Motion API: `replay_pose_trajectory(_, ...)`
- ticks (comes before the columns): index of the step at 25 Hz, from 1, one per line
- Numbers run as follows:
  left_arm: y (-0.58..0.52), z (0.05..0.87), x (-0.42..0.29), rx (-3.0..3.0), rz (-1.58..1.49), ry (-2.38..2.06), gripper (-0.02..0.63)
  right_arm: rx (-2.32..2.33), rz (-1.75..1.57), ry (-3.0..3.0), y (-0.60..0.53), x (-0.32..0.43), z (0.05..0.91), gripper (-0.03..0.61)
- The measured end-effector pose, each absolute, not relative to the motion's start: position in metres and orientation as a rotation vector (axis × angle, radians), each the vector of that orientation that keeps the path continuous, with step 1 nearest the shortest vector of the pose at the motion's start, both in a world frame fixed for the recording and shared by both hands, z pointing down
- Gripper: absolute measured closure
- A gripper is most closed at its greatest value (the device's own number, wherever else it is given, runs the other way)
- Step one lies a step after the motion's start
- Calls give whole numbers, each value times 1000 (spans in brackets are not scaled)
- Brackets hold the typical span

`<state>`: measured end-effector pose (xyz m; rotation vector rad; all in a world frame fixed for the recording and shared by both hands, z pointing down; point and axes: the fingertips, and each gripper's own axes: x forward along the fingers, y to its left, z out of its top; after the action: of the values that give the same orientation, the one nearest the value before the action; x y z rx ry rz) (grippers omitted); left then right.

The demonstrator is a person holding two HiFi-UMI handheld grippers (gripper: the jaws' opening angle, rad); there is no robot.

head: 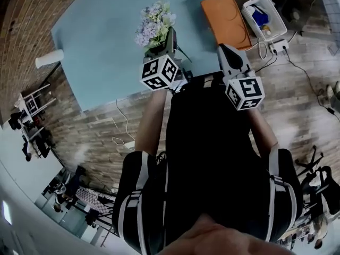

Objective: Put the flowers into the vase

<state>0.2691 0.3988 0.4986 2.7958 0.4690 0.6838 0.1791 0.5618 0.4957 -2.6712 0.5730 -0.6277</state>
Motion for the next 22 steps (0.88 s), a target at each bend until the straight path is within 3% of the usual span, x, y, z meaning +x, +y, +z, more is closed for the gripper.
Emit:
replay_pose_trajectory(7, 358, 365, 224, 2992, 136, 411, 396, -2681, -550, 724, 536, 183, 474, 560)
replay_pose_trajectory(17, 287, 343, 113, 3102, 81, -79, 396, -2585, -489, 1175, 460, 166, 445, 560)
replay_pose_trajectory(22, 277, 350, 95, 3037, 40, -351, 396, -2473, -508, 1404, 428, 165, 446, 560)
